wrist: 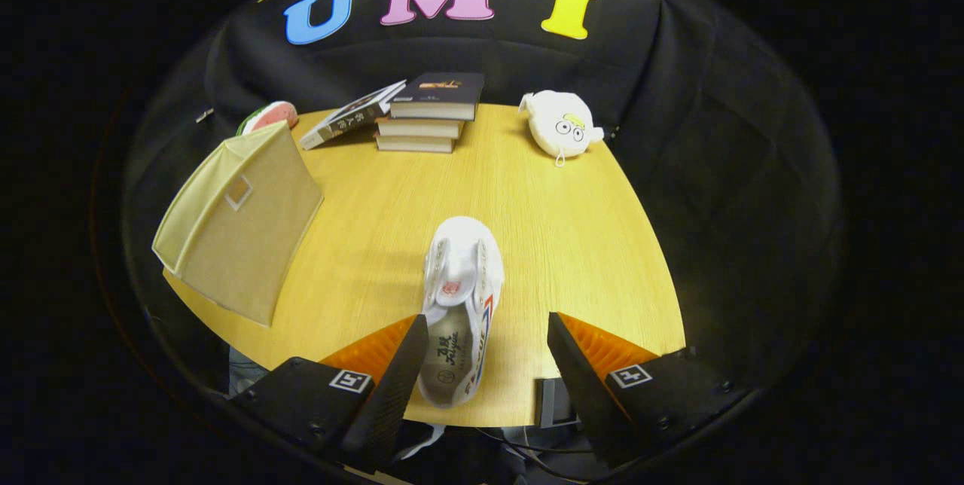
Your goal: Open the storage box then place both shoes into the box .Put the left shoe in first, then the right shoe, with the right side of both shoes facing outward in a uniform manner.
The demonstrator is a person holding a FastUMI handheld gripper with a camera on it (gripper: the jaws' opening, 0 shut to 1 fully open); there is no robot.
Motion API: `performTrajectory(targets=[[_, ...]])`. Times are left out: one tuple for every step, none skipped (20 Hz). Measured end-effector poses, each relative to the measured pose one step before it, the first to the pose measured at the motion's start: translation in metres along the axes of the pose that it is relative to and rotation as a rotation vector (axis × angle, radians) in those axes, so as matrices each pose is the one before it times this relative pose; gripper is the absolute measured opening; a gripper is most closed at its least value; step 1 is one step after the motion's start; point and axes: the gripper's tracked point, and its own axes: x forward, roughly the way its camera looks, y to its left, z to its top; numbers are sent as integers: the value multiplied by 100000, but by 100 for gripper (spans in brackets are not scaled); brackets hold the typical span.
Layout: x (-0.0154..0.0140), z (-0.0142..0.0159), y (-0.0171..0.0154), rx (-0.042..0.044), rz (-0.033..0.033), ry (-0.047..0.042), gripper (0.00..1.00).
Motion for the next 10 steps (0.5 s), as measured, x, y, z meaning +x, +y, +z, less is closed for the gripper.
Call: performTrajectory(targets=[[830,-390,-11,-1564,578,1357,98],[1026,-137,93,-1156,511,967,96],[1073,-91,20,-746,327,953,93],[1041,-59,-234,-1126,-976,515,90],[974,4,-394,-1489,-1349,802,83],[1026,359,-193,-1032,-1600,-276,78],[858,365,-218,-684,-1311,-737,73],[831,416,130,790,-86,-307,71],[749,315,800,2815,2065,680,59],[-93,265,-37,1842,-2115,532,51]])
